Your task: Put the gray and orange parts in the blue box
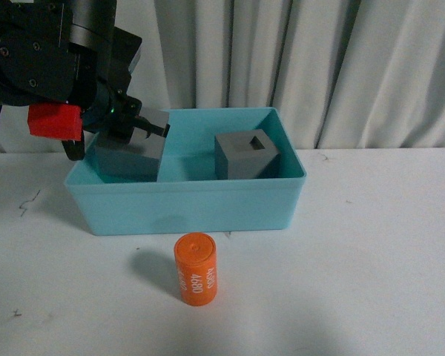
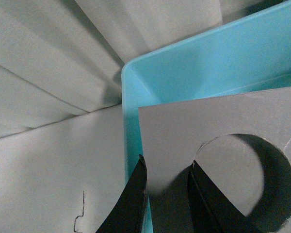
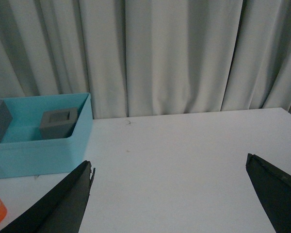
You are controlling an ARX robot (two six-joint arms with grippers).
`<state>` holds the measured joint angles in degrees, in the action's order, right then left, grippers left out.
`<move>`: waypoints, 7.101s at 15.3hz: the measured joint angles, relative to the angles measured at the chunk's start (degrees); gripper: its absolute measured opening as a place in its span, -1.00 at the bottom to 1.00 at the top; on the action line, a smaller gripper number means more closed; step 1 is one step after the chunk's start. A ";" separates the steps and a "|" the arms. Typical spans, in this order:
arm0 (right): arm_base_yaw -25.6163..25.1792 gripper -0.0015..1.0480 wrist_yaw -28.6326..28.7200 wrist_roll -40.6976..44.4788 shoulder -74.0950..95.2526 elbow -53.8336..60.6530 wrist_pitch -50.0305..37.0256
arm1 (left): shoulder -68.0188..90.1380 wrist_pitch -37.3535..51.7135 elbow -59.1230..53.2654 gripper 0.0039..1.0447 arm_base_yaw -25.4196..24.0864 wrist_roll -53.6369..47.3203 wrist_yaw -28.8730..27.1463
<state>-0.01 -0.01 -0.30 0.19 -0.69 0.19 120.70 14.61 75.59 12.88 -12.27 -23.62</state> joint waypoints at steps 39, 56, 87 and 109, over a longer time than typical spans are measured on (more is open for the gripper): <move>0.00 0.87 0.00 -0.02 0.00 0.00 0.00 | -120.30 -14.80 -74.99 0.43 -12.76 13.18 23.58; 21.90 0.87 27.67 20.02 100.72 -56.74 -3.19 | -120.30 -14.80 -74.99 0.88 -12.76 13.14 23.61; 18.69 -0.09 15.85 6.32 111.51 -89.64 -5.11 | -120.30 -14.80 -74.99 0.88 -12.76 13.14 23.61; 29.97 0.09 4.96 -7.85 144.50 -114.75 12.07 | -120.30 -14.80 -74.99 0.88 -12.76 13.14 23.61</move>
<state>29.95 4.95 -8.14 144.68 -115.44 12.25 0.40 -0.19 0.60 0.12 0.86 -0.01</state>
